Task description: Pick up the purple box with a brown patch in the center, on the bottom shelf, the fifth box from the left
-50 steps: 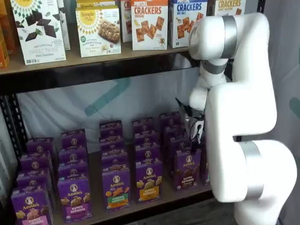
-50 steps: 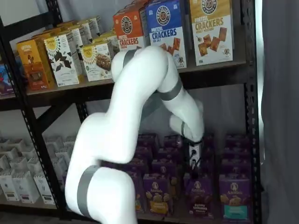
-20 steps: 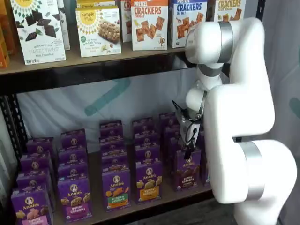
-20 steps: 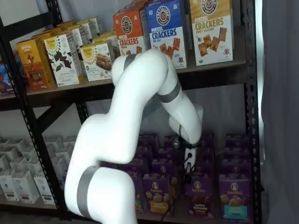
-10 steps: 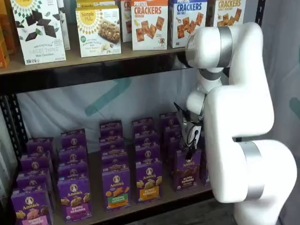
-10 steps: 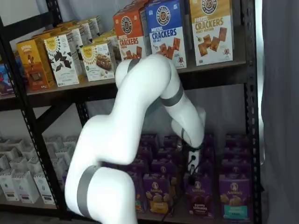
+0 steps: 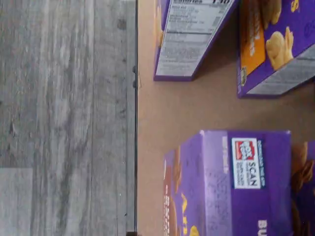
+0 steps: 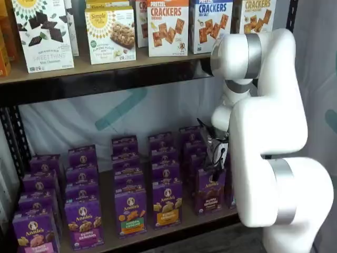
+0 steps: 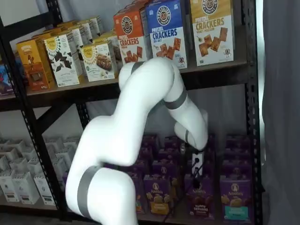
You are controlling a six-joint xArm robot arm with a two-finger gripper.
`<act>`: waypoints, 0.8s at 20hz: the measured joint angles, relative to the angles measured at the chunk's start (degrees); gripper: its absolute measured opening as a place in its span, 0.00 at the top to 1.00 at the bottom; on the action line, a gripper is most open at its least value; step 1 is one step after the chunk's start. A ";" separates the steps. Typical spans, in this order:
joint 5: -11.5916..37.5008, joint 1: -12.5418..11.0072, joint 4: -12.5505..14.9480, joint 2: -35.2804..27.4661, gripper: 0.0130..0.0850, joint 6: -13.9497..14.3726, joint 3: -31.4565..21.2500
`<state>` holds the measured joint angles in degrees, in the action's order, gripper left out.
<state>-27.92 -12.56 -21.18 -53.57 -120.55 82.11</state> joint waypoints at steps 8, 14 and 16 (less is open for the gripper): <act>-1.35 -1.30 -7.71 -1.27 0.00 -7.72 1.33; -3.29 -1.35 -14.33 -2.10 0.00 -12.89 2.82; -3.16 -0.91 -14.75 -2.64 0.00 -12.84 3.37</act>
<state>-31.08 -13.47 -35.93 -56.21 -133.39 85.48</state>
